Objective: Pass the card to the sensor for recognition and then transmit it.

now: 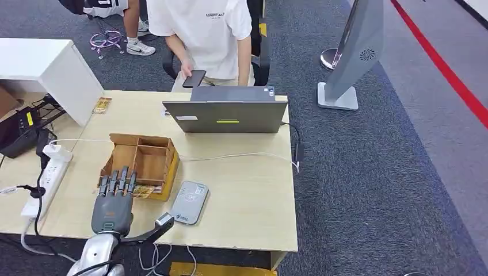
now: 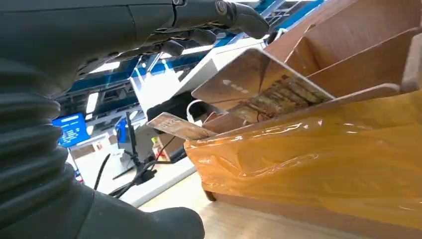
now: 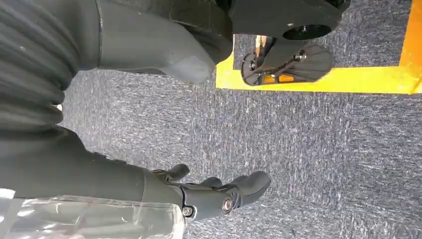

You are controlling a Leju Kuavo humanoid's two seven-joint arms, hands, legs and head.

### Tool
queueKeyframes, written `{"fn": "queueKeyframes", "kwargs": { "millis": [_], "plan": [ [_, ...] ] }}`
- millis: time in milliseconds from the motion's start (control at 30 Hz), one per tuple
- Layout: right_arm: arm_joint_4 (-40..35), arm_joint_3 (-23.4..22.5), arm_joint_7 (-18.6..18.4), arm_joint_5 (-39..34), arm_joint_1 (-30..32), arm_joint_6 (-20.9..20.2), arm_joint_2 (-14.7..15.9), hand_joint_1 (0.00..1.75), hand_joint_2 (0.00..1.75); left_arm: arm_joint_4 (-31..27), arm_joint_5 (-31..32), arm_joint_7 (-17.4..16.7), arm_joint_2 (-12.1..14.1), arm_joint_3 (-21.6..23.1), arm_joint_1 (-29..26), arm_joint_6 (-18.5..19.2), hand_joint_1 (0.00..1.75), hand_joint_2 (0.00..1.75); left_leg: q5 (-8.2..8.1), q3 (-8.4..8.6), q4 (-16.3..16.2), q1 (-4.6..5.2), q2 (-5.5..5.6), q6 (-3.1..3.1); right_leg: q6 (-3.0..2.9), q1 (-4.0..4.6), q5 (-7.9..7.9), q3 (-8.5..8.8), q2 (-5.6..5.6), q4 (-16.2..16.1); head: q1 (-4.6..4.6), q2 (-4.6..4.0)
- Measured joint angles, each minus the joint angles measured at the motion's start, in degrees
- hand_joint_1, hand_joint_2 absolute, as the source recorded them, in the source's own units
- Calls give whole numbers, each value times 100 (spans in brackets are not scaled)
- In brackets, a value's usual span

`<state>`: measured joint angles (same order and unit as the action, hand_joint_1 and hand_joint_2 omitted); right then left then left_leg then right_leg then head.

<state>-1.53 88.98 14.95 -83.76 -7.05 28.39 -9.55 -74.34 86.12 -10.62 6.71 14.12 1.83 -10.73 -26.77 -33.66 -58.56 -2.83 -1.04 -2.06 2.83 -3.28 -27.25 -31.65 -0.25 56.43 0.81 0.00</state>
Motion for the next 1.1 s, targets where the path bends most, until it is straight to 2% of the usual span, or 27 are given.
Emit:
{"fn": "queueKeyframes", "kwargs": {
  "millis": [267, 467, 900, 933, 1100],
  "plan": [
    [0, 7, -7, 9, 0, 0, 0, 0, 175, 118, 7, 0, -59, -107, 100, -31, 0, 175, 0, 0, 0, 0, 0, 0, 0, 0, 0, 0, 0, 0, 0, 0],
    [-2, 7, -2, 9, 0, 0, 0, 0, 175, 127, 17, 77, -90, -110, 139, -223, 0, 175, 0, 0, 0, 0, 0, 0, 0, 0, 0, 0, 0, 0, 0, 0],
    [-11, 9, 0, 92, -2, 0, 0, 0, 175, 127, 20, 142, -182, -110, 235, -232, 0, 175, 0, 1, 0, 0, 0, 0, 0, 0, 0, 0, 0, 0, 0, 0],
    [-11, 9, 0, 92, -2, 0, 0, 0, 175, 127, 20, 146, -186, -110, 238, -232, 175, 175, 0, 1, 0, 0, 0, 0, 0, 0, 0, 0, 0, 0, 0, 0],
    [-13, 9, 0, 92, -3, 0, 0, 0, 175, 127, 0, 247, -199, -110, 240, -232, 175, 175, 0, 0, 0, 0, 0, 0, 0, 0, 0, 0, 0, 0, 0, 0]
  ]
}}
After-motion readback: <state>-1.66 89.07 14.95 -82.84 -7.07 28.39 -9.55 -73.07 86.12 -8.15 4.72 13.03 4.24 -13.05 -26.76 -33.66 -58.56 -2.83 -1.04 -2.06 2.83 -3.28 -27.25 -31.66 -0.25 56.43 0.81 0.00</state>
